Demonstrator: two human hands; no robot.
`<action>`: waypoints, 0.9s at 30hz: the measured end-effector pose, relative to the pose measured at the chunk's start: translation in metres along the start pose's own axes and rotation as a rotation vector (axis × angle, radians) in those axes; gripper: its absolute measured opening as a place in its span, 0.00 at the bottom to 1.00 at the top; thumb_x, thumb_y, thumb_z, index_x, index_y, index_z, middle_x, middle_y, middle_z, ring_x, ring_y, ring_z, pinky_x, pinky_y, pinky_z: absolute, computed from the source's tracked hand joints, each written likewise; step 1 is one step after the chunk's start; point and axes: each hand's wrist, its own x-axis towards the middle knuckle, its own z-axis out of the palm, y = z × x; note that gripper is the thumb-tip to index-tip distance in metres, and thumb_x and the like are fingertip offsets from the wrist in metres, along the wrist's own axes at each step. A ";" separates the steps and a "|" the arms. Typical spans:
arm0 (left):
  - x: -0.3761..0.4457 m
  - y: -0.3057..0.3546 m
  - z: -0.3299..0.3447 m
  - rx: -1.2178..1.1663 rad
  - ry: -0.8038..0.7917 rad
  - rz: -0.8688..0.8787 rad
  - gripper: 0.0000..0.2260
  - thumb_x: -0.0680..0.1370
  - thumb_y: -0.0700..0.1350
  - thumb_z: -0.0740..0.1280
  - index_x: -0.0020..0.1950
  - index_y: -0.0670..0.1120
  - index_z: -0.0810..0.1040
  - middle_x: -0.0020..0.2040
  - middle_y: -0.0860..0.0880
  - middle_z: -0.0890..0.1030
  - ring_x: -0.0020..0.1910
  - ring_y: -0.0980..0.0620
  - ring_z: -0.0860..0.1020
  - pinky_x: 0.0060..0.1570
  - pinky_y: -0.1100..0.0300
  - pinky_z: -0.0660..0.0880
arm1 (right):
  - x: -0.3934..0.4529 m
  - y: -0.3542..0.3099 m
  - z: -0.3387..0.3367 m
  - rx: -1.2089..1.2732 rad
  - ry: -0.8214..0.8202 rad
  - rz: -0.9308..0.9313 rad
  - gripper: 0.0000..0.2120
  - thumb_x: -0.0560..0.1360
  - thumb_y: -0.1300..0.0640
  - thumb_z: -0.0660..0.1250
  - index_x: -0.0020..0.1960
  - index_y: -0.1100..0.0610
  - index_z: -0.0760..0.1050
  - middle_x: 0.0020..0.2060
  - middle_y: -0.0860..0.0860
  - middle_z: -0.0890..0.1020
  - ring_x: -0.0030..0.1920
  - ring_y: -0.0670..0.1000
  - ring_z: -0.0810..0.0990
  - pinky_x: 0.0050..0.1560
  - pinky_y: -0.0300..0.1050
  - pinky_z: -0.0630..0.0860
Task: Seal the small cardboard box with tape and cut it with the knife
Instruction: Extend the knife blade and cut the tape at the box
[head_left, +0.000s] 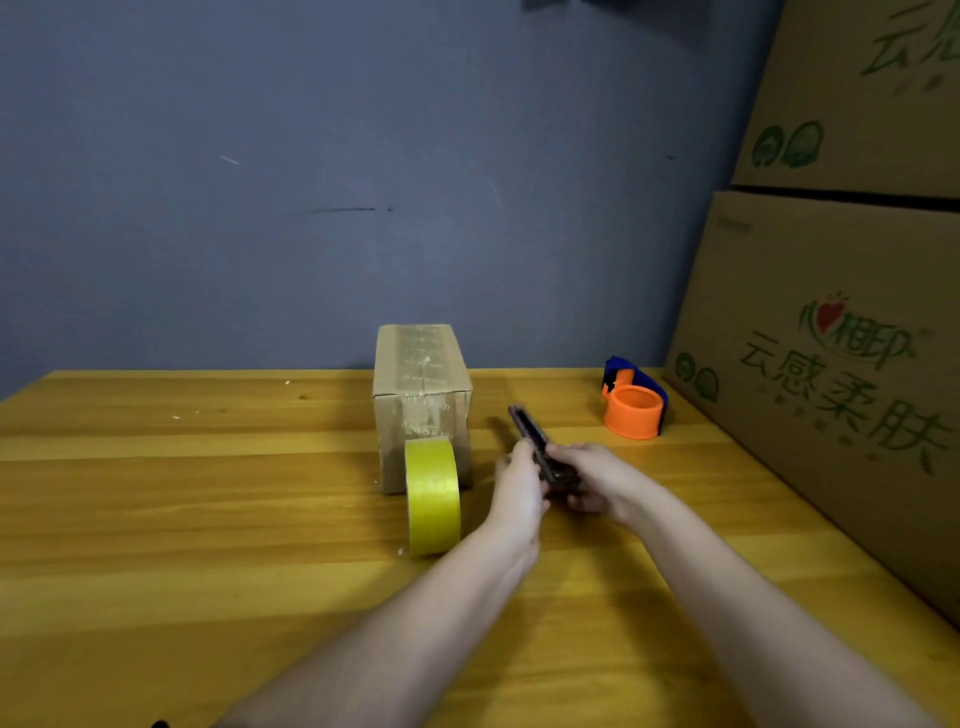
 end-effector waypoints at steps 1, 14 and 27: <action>0.001 -0.002 -0.002 0.000 -0.003 0.030 0.08 0.81 0.48 0.54 0.58 0.49 0.67 0.50 0.48 0.76 0.49 0.51 0.75 0.44 0.60 0.70 | -0.002 0.005 -0.002 0.088 -0.009 -0.027 0.04 0.79 0.55 0.60 0.48 0.54 0.73 0.37 0.51 0.77 0.35 0.47 0.75 0.25 0.35 0.69; 0.010 -0.023 -0.006 0.070 -0.135 0.289 0.11 0.82 0.40 0.55 0.62 0.42 0.72 0.40 0.48 0.78 0.22 0.63 0.74 0.16 0.67 0.67 | -0.027 0.043 0.009 0.405 -0.137 -0.318 0.09 0.77 0.64 0.53 0.56 0.58 0.67 0.31 0.55 0.76 0.19 0.49 0.71 0.18 0.33 0.60; 0.020 -0.027 -0.018 0.058 -0.126 0.336 0.09 0.81 0.42 0.59 0.56 0.42 0.76 0.44 0.46 0.81 0.30 0.57 0.74 0.31 0.64 0.71 | -0.028 0.045 -0.003 0.216 -0.323 -0.431 0.15 0.80 0.59 0.57 0.64 0.66 0.67 0.34 0.52 0.75 0.23 0.45 0.69 0.25 0.36 0.65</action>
